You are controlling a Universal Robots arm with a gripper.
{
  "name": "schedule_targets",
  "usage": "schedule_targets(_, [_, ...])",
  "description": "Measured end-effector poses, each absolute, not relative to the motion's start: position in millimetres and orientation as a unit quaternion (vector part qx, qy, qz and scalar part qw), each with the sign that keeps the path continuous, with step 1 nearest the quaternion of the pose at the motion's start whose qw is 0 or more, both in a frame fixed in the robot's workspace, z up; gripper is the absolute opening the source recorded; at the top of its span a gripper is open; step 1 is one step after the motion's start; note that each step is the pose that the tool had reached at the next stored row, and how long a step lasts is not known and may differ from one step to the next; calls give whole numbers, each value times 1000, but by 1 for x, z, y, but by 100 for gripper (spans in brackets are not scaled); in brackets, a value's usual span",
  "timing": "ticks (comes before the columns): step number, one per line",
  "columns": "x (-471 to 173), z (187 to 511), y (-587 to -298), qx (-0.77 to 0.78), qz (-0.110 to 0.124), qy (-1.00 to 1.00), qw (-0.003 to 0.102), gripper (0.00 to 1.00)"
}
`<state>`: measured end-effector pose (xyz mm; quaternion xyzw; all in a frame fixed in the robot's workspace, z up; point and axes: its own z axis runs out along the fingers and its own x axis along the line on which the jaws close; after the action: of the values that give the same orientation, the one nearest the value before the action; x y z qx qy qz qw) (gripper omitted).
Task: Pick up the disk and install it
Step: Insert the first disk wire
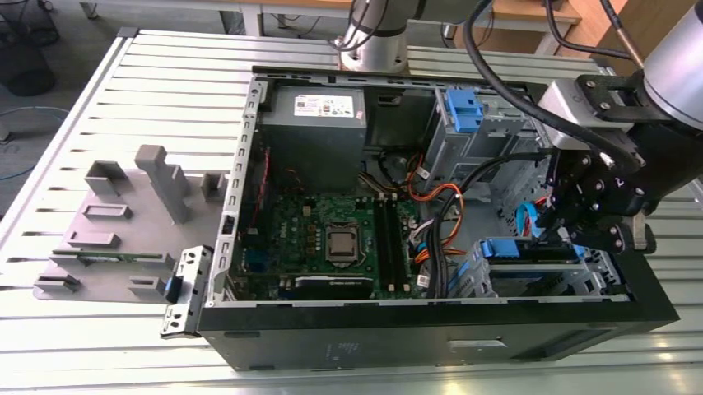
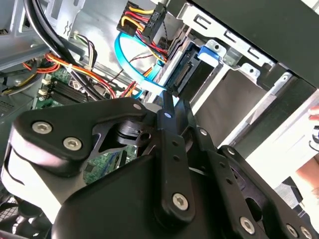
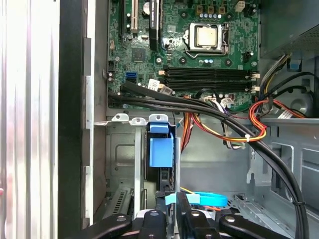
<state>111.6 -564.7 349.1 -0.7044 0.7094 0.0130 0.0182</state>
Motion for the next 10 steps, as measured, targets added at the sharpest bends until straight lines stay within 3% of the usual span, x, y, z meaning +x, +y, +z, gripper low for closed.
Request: schedule_targets(10, [124, 349, -565, -704, 13, 709, 18, 24])
